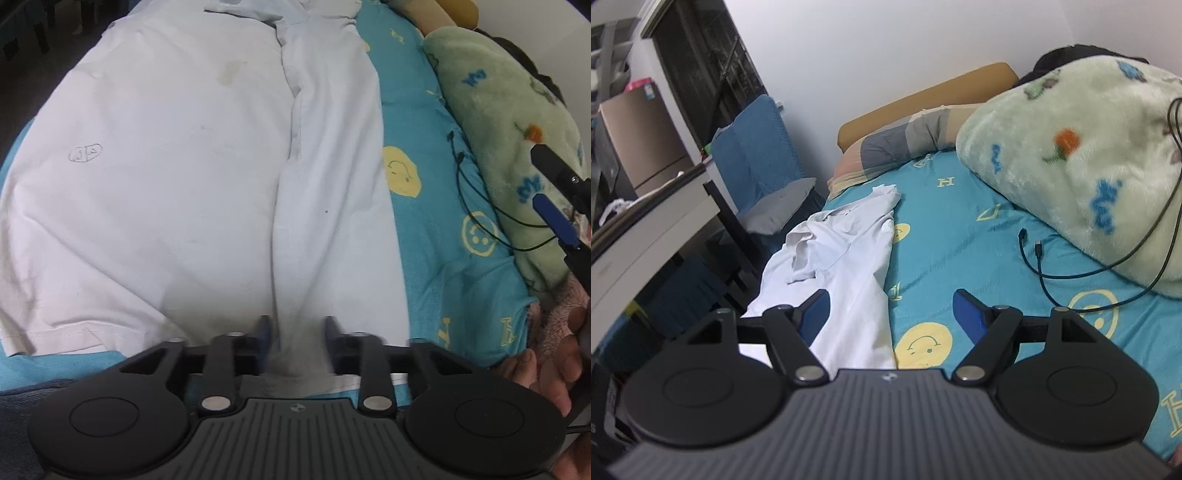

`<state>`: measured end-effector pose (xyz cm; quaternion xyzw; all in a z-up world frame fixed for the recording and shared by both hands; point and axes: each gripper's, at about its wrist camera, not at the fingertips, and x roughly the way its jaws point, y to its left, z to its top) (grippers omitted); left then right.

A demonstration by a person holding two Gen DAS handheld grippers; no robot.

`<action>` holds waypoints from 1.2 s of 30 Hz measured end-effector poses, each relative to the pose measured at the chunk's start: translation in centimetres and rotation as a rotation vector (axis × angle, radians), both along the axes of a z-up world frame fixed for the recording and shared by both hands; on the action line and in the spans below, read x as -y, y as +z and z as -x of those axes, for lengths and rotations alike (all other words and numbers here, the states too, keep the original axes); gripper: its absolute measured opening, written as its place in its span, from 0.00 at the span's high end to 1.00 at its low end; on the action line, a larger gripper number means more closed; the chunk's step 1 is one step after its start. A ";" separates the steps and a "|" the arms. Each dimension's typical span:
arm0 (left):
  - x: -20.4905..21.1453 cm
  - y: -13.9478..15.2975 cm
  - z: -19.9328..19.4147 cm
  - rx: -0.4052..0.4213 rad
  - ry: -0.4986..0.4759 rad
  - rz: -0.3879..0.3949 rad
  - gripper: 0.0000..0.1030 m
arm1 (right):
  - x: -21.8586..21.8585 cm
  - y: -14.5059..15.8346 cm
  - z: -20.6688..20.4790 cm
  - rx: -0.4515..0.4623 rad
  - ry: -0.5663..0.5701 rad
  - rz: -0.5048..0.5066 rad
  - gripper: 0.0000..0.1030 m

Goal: Fold clothes
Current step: 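Open the left gripper and lift it off the folded T-shirt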

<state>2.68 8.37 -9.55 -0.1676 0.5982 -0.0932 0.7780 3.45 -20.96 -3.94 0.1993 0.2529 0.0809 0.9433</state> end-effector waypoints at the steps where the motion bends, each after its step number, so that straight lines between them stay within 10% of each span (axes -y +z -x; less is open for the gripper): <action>1: -0.1 0.0 0.0 0.003 0.004 0.023 0.45 | 0.0 0.0 0.0 -0.001 0.002 0.000 0.27; 11: -2.7 3.7 -6.4 0.145 0.206 0.148 0.32 | -0.2 -0.3 -0.3 -0.023 -0.003 -0.001 0.27; 21: -1.0 0.2 -20.5 0.296 0.283 0.077 0.33 | -0.1 -1.4 -3.3 -0.033 -0.025 0.025 0.27; 29: -2.9 -4.6 -27.6 0.371 0.395 0.095 0.60 | -1.9 -3.8 -8.1 -0.058 0.014 0.065 0.27; 32: -3.6 -4.8 -30.2 0.373 0.407 0.095 0.98 | -2.5 -4.5 -9.3 -0.073 0.086 0.087 0.27; 36: -2.5 -4.2 -32.4 0.410 0.317 -0.158 0.98 | -2.6 -5.0 -10.1 -0.067 0.126 0.082 0.27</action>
